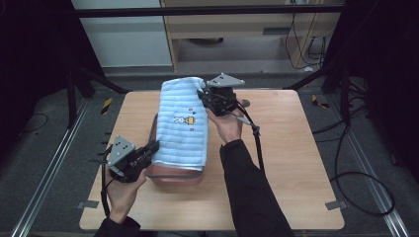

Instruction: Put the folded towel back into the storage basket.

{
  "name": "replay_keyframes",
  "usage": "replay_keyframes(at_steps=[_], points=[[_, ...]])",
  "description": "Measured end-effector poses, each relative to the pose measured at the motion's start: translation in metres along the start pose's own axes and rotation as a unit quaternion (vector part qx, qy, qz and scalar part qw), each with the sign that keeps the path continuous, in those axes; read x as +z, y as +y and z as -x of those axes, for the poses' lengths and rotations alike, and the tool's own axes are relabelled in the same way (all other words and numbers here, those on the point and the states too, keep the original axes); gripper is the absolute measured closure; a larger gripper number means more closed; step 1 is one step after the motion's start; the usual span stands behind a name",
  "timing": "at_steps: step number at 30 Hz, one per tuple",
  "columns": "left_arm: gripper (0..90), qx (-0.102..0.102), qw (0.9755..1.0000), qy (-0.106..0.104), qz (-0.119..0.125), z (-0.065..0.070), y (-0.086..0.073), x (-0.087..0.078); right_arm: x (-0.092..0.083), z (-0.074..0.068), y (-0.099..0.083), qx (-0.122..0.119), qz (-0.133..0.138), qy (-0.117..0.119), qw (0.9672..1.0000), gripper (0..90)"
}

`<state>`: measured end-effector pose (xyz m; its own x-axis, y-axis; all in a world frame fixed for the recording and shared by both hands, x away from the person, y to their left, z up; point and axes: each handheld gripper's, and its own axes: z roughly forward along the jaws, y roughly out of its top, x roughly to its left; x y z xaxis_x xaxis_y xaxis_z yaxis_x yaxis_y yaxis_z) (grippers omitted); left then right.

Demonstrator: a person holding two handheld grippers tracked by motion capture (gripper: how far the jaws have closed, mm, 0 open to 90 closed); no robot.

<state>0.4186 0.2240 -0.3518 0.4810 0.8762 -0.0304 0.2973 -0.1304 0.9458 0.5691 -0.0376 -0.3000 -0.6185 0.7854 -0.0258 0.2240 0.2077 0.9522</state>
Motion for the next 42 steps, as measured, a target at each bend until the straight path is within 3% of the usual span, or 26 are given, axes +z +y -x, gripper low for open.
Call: replay_keyframes(at_steps=[18,24,36,39,40,42], points=[[86.0,-0.007,0.9992,0.025,-0.031,-0.019,-0.014,0.016,0.042,-0.003,-0.017,0.005,-0.027,0.009,0.9996,82.3],[85.9,-0.004,0.9984,0.031,-0.047,-0.021,-0.021,0.024,0.053,-0.007,-0.023,-0.007,-0.041,0.009,0.9991,82.3],[86.0,0.003,0.9966,0.035,-0.074,-0.022,-0.033,0.034,0.062,-0.008,-0.04,-0.002,-0.061,0.008,0.9981,82.3],[86.0,0.017,0.996,0.041,-0.078,-0.023,-0.036,0.037,0.065,-0.007,-0.046,0.005,-0.067,0.008,0.9977,82.3],[86.0,0.008,0.9957,0.036,-0.085,-0.022,-0.038,0.038,0.065,-0.007,-0.046,0.005,-0.067,0.008,0.9977,82.3],[86.0,0.02,0.9952,0.041,-0.087,-0.023,-0.041,0.042,0.067,-0.006,-0.05,0.004,-0.072,0.007,0.9974,82.2]])
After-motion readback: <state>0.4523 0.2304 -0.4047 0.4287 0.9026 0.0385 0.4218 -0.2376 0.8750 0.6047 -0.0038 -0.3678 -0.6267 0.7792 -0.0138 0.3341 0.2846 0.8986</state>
